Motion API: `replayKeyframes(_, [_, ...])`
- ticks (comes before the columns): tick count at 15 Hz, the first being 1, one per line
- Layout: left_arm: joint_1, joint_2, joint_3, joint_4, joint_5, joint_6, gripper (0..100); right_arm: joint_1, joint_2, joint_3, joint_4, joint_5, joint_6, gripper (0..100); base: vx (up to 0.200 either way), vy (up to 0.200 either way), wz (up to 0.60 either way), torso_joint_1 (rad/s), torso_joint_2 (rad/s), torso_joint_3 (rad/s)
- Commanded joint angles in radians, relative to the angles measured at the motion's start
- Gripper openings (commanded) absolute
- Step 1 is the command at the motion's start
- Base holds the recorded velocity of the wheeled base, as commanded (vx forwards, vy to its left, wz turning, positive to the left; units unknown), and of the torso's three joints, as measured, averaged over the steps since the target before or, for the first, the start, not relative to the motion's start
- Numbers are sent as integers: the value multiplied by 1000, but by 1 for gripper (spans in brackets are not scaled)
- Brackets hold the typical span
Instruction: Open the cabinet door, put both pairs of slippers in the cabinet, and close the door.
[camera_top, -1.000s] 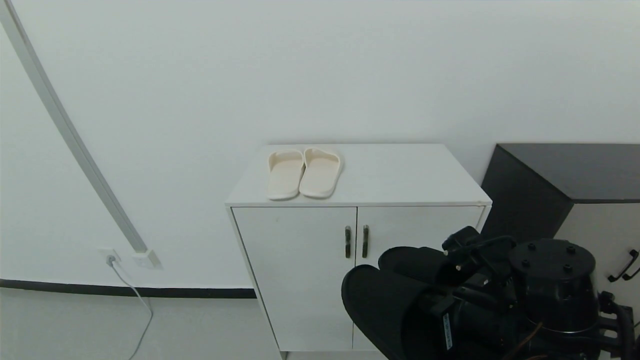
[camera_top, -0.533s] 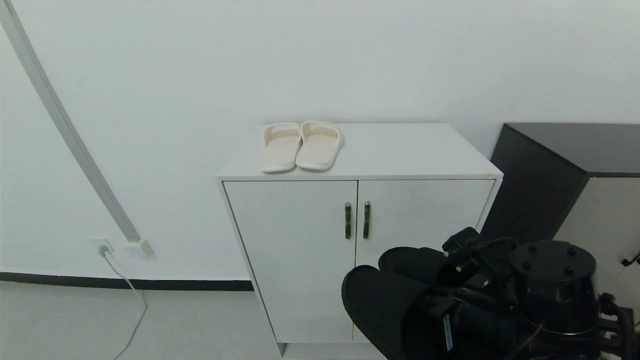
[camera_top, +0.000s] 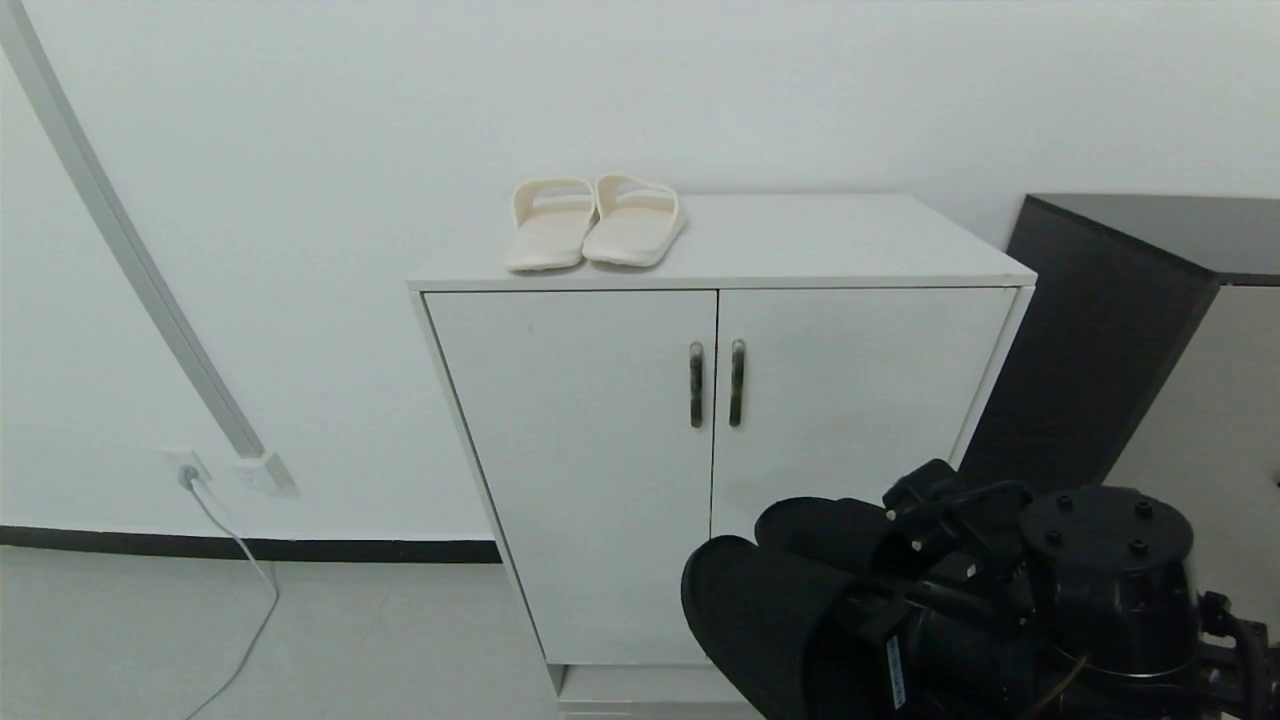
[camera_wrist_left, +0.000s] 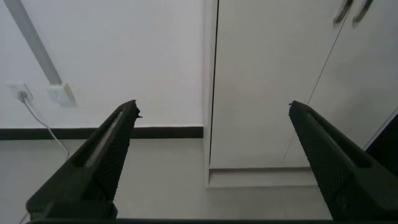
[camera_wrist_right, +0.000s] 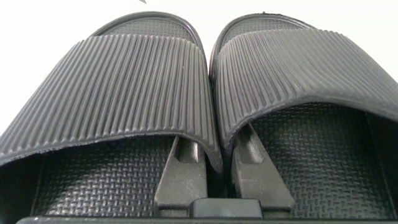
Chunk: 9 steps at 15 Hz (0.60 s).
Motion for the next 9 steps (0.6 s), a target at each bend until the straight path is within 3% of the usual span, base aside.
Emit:
replayKeyframes(1, [1, 1, 0, 0, 1, 8, 100, 2, 4, 15, -20, 0, -1, 0, 0, 0, 0, -139, 471, 320])
replayKeyframes(4, [1, 38, -2, 2, 2, 17, 100, 2, 4, 18, -25, -2, -7, 0, 0, 0, 0, -129, 461, 334])
replayKeyframes(7, [1, 105, -5, -3, 2, 54, 100, 2, 4, 21, -25, -2, -7, 0, 0, 0, 0, -95, 453, 357])
replayKeyframes(8, [1, 125, -17, -4, -1, 51, 100, 2, 4, 22, -25, 0, -7, 0, 0, 0, 0, -76, 447, 378])
replayKeyframes(9, [-1, 165, -98, -6, -9, 29, 100, 2, 6, 22, -25, 0, -7, 0, 0, 0, 0, -32, 447, 383])
